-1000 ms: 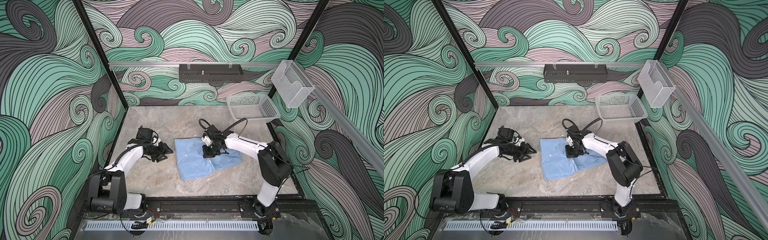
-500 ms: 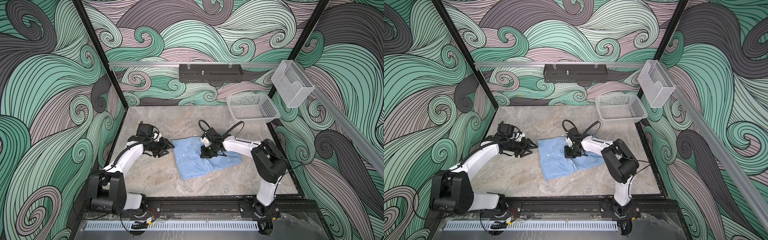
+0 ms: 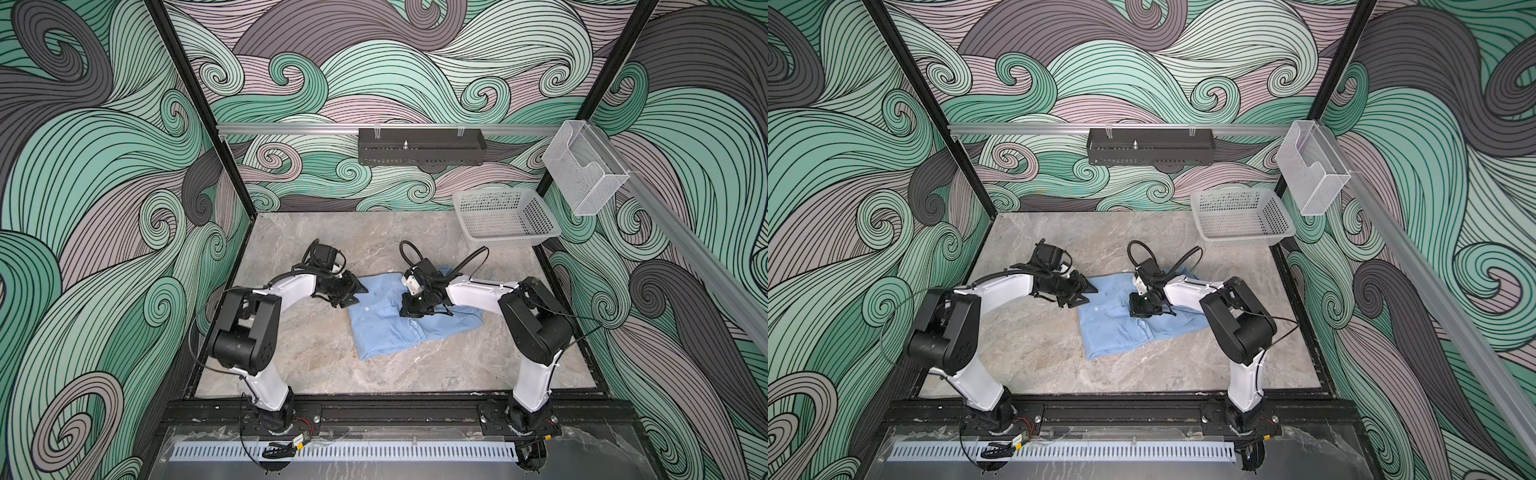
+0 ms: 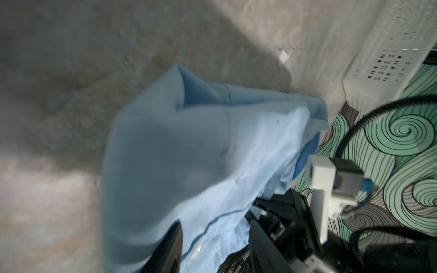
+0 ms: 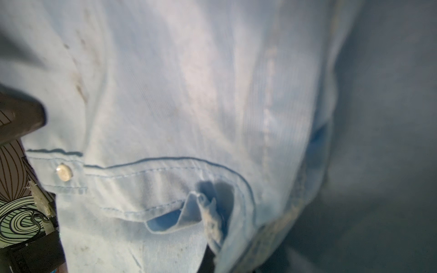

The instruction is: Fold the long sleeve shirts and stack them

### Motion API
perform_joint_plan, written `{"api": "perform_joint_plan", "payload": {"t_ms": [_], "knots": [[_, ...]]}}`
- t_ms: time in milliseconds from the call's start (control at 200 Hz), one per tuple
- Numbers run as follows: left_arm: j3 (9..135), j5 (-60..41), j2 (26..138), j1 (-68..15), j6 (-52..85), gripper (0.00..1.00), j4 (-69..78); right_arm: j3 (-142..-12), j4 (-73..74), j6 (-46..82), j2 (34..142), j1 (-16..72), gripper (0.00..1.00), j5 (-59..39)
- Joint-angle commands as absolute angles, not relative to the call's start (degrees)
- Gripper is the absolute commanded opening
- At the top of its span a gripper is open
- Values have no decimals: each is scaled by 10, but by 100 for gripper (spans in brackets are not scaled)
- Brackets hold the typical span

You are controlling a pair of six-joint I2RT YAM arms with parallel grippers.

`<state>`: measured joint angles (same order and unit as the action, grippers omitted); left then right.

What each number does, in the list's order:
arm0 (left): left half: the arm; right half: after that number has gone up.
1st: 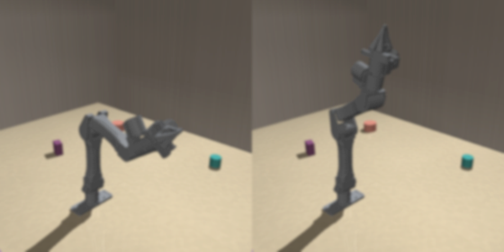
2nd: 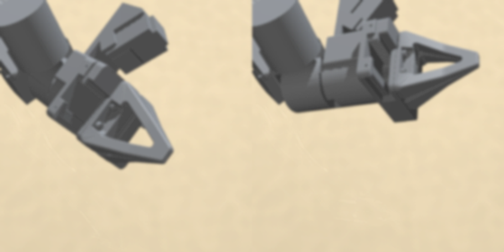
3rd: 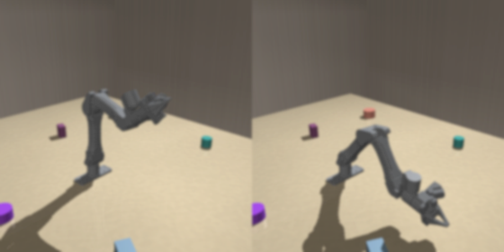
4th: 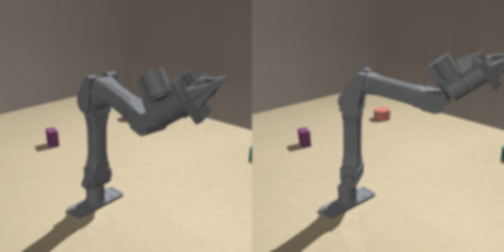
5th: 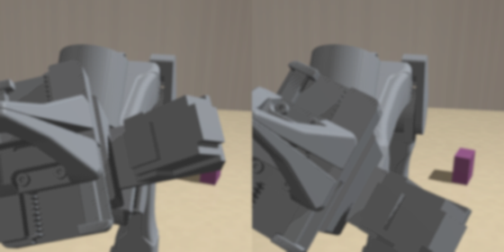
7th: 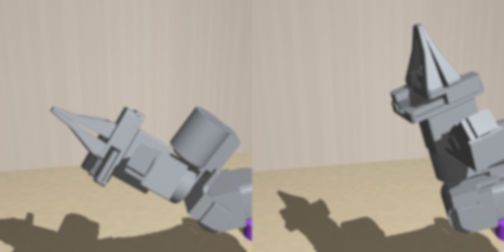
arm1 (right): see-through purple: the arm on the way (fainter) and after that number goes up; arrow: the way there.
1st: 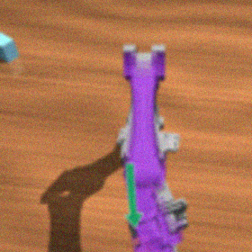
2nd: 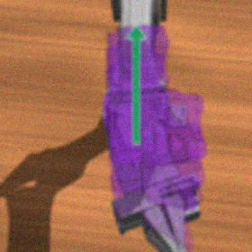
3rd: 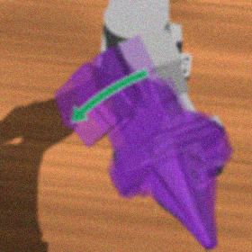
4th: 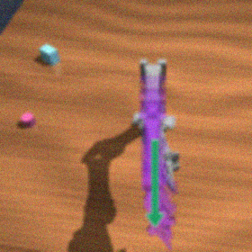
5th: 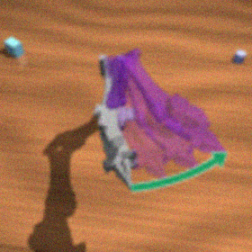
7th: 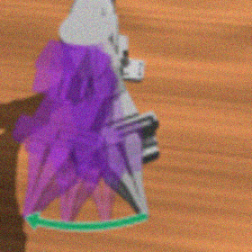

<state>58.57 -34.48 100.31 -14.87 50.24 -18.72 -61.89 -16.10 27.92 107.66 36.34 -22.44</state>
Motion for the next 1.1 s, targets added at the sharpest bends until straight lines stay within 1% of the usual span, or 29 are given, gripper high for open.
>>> {"api": "perform_joint_plan", "payload": {"t_ms": [0,95,175,245,300,355,460,495,615,766,846,961,1096], "knots": [[618,-313,1052,-140,503,45,-163,-596,-156,289,1086,364,0,-224],[620,-305,1085,-128,494,43,-163,-587,-146,294,1085,365,0,-227],[621,-309,1094,-121,485,42,-171,-585,-144,296,1080,366,0,-229],[622,-315,1076,-121,477,45,-176,-584,-143,298,1072,367,0,-231],[622,-323,1046,-124,469,50,-184,-585,-143,300,1065,367,1,-231],[626,-329,1006,-128,459,54,-201,-587,-145,303,1057,368,7,-232],[624,-332,924,-147,441,56,-241,-591,-150,309,1038,369,25,-227],[616,-331,897,-156,439,56,-252,-592,-155,309,1032,369,29,-223],[548,-335,829,-197,465,55,-238,-599,-172,305,1011,367,33,-211],[433,-336,788,-245,536,49,-157,-615,-203,292,980,367,41,-184],[392,-336,790,-254,554,47,-132,-627,-234,283,968,367,42,-175],[339,-335,792,-255,559,44,-113,-645,-249,277,963,367,41,-175],[299,-339,810,-255,550,43,-115,-659,-246,274,979,377,35,-194]]}}
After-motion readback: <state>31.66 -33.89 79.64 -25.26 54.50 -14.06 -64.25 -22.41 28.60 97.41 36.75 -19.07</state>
